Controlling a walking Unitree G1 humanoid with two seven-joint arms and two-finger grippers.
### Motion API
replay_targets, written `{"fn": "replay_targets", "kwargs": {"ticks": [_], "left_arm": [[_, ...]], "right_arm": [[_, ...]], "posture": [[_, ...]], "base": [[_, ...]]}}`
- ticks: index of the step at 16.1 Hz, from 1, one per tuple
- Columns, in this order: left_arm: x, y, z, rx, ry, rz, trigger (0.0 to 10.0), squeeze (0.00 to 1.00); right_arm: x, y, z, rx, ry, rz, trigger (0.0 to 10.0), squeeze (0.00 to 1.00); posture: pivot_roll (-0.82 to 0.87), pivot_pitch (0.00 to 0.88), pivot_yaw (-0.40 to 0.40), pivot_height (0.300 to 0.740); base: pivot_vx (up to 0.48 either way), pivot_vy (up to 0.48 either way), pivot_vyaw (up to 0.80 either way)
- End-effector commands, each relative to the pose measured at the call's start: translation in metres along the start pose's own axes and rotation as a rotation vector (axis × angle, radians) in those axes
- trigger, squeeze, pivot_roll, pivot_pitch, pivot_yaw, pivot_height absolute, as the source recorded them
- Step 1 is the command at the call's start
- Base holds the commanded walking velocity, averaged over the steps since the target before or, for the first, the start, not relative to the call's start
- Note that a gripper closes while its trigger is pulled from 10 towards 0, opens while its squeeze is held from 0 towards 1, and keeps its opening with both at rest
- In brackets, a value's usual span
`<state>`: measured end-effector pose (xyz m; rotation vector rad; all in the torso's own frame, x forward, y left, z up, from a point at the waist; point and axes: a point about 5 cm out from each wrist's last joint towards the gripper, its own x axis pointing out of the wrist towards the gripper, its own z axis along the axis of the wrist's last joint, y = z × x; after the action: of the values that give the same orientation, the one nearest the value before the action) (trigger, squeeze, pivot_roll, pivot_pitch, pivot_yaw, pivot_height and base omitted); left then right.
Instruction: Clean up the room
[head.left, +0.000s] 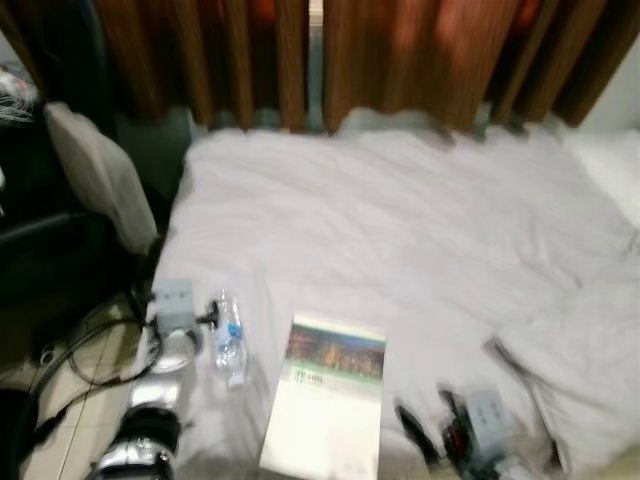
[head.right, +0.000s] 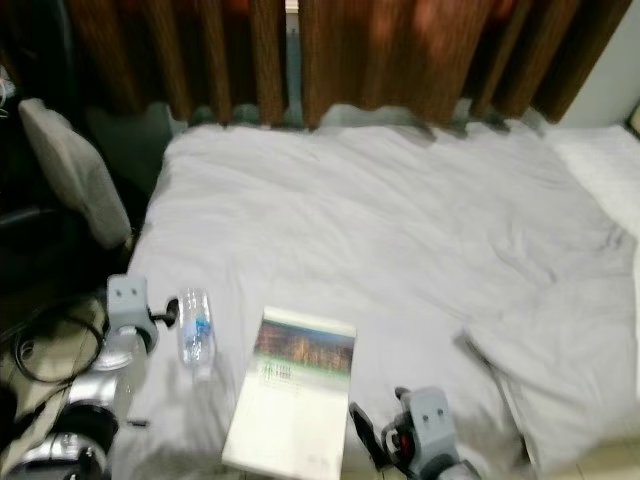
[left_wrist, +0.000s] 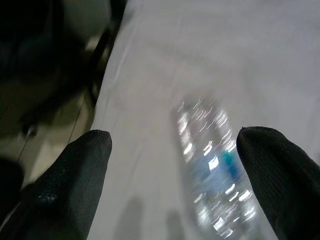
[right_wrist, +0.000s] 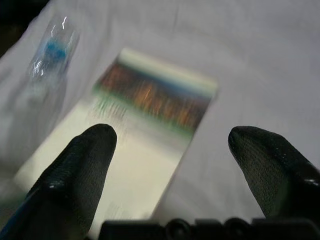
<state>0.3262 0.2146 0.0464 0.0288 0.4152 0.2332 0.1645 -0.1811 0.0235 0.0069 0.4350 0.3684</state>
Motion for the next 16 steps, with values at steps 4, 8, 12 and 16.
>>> {"fn": "replay_targets", "kwargs": {"ticks": [4, 8, 12, 16], "left_arm": [[0.009, -0.01, 0.018, -0.036, -0.024, 0.0, 10.0, 0.0], [0.014, -0.002, 0.042, -0.082, -0.107, 0.052, 10.0, 0.0], [0.015, -0.007, 0.044, -0.16, -0.095, 0.03, 10.0, 0.0], [0.015, -0.015, 0.042, -0.213, -0.067, -0.002, 10.0, 0.0]], "right_arm": [[-0.062, 0.025, 0.005, 0.0, 0.059, 0.001, 10.0, 0.0], [-0.099, 0.036, 0.008, 0.03, 0.12, -0.026, 10.0, 0.0], [-0.11, 0.042, 0.011, 0.055, 0.132, -0.022, 10.0, 0.0], [-0.113, 0.045, 0.012, 0.065, 0.15, -0.023, 10.0, 0.0]], "posture": [[-0.28, 0.531, -0.09, 0.74], [-0.34, 0.598, -0.097, 0.74], [-0.34, 0.617, -0.092, 0.74], [-0.35, 0.62, -0.087, 0.74]], "base": [[0.0, 0.0, 0.0], [0.0, 0.0, 0.0], [0.0, 0.0, 0.0], [0.0, 0.0, 0.0]]}}
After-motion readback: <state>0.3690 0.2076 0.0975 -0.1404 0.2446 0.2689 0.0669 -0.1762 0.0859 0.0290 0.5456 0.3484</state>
